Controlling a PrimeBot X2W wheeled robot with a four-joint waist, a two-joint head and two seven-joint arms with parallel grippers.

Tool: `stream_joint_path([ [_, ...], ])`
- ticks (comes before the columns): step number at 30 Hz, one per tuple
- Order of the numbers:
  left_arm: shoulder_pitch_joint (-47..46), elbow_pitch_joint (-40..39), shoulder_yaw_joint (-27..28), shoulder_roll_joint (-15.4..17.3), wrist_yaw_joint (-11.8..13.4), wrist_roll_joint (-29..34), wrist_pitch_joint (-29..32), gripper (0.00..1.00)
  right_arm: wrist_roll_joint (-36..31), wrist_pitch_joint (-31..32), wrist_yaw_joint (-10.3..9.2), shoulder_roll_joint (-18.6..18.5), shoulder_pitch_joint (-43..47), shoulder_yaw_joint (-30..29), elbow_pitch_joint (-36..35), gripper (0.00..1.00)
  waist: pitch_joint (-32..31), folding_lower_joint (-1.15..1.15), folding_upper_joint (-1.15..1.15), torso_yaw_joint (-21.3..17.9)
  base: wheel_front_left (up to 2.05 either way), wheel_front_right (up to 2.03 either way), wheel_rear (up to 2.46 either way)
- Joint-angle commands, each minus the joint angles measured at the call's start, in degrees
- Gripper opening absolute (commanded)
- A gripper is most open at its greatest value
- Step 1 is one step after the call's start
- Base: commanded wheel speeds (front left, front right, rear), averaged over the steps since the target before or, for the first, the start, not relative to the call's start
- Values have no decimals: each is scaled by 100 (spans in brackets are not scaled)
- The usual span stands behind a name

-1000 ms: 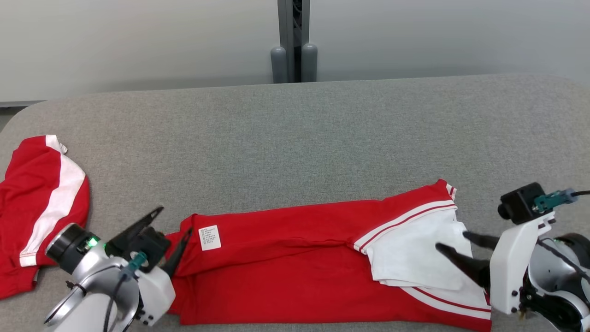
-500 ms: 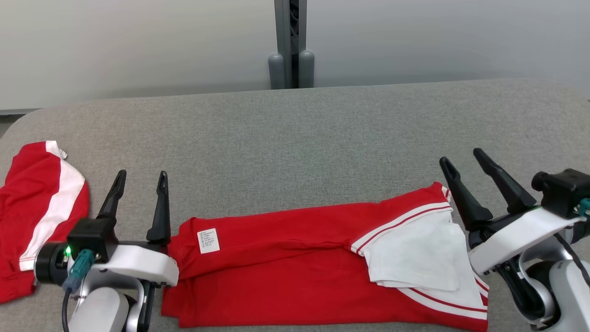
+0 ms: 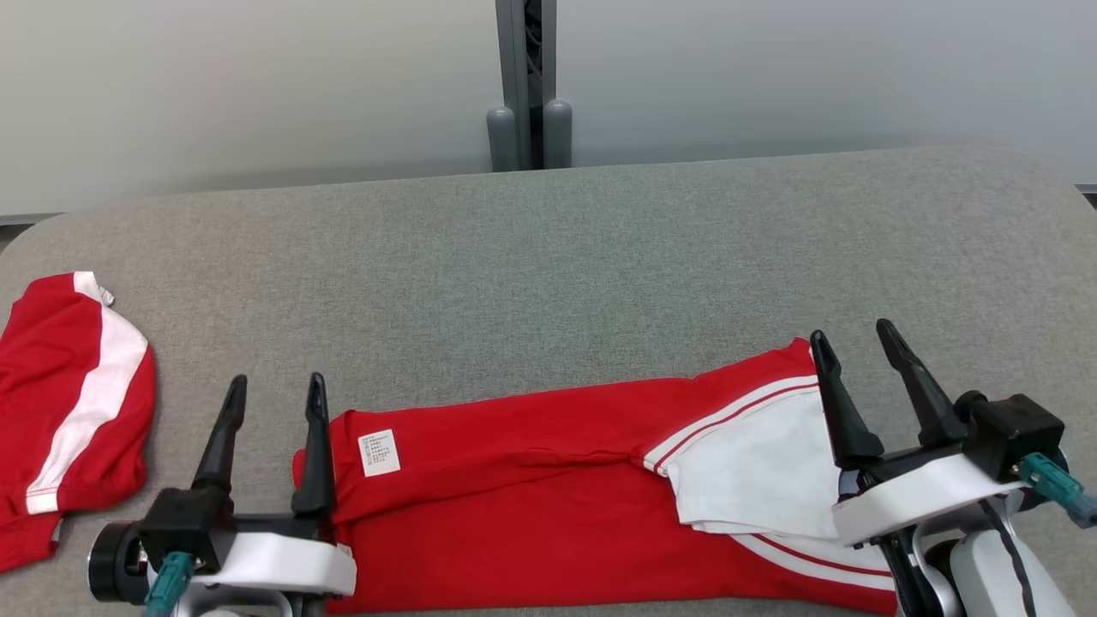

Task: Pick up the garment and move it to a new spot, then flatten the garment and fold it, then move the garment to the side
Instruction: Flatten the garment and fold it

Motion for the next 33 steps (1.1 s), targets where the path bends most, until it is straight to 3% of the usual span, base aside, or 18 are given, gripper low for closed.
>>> stream_joint_path([
  [1, 53, 13, 100, -73, -103, 115, -28, 100, -34, -61, 3, -15, 23, 7, 49, 100, -5, 0, 0, -6, 0, 0, 0],
  [7, 110, 73, 376, -263, -402, 419, -29, 100, -4, -81, 3, 23, -38, 9, 188, 100, -19, 0, 0, -3, 0, 0, 0],
  [14, 42, 147, 572, -385, -646, 641, -28, 100, 310, 420, 4, 79, 167, -345, 514, 100, 30, 0, 0, -9, 0, 0, 0],
  [19, 0, 256, 614, -404, -753, 775, -29, 100, 426, 719, 3, 140, 302, -449, 850, 100, 138, 0, 0, -22, 0, 0, 0],
  [33, -277, 224, 664, -412, -932, 1134, -29, 100, 760, 836, 4, 288, -2, -677, 1949, 100, 449, 0, 0, -3, 0, 0, 0],
])
